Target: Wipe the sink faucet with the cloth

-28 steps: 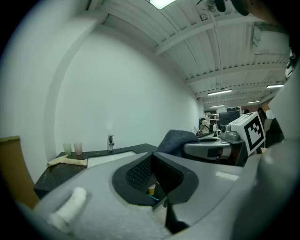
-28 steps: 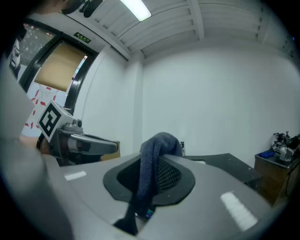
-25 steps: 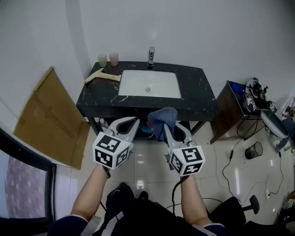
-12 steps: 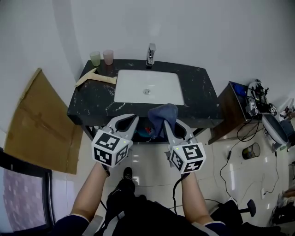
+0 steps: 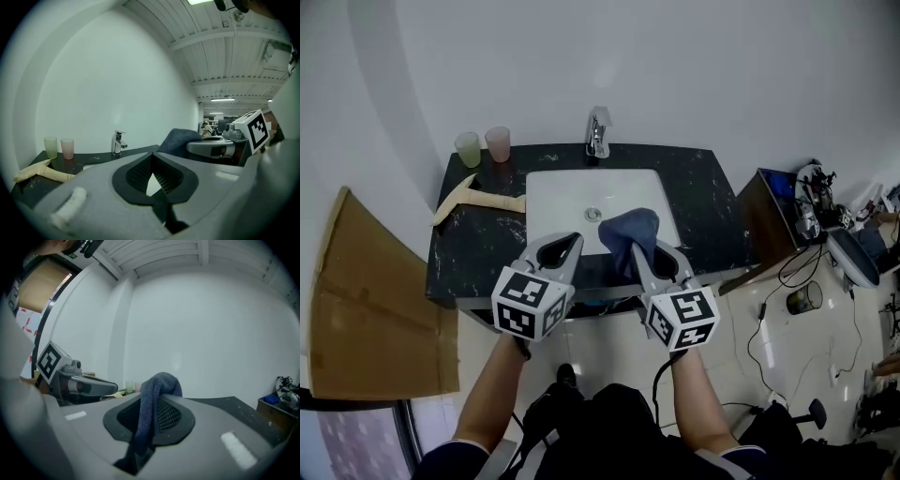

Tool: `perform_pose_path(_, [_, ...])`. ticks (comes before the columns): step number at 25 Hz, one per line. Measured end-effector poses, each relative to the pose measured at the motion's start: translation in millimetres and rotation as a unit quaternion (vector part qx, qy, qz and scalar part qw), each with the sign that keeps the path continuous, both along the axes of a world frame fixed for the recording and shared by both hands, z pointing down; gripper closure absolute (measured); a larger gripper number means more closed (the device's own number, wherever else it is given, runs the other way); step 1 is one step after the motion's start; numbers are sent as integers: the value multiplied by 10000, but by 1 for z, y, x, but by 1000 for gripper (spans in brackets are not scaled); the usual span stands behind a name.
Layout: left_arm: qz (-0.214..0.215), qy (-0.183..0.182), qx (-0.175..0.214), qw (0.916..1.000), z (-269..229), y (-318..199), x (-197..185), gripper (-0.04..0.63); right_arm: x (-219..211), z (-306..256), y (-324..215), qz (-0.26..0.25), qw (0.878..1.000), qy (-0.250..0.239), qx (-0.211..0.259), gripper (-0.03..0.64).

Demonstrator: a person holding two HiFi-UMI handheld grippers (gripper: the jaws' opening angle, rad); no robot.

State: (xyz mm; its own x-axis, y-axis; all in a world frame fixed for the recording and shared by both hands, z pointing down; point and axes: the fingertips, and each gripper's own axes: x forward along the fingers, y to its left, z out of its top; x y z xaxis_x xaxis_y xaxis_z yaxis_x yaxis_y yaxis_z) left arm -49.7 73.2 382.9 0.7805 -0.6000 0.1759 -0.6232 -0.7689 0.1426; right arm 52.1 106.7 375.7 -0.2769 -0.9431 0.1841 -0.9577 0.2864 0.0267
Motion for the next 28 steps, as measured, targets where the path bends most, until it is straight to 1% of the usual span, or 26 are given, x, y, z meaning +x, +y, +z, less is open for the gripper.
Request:
perform_pose_path(5, [98,71,-29,9999,3,-34,6,592,6,3,-32,98,9999,84,-59,569])
perform_pose_path(11, [6,25,-42,10000,6,-79,20,594,22,6,-77,37,10000,45,-43,569])
perform_pose_path(20, [-386,-223,-71,9990,8,-142,61,593,59,-3,-158,-429,9983,-323,229,569])
perform_pose_path(25, [-695,-394,-78,9968,10,-169,79,592,77,-3,-189,-798,9952,-491,283,569])
perform_pose_path(28, [-852,-449,-62,9953,10,-182,83,592,84,-1,-207,-872,9940,-595,271,569])
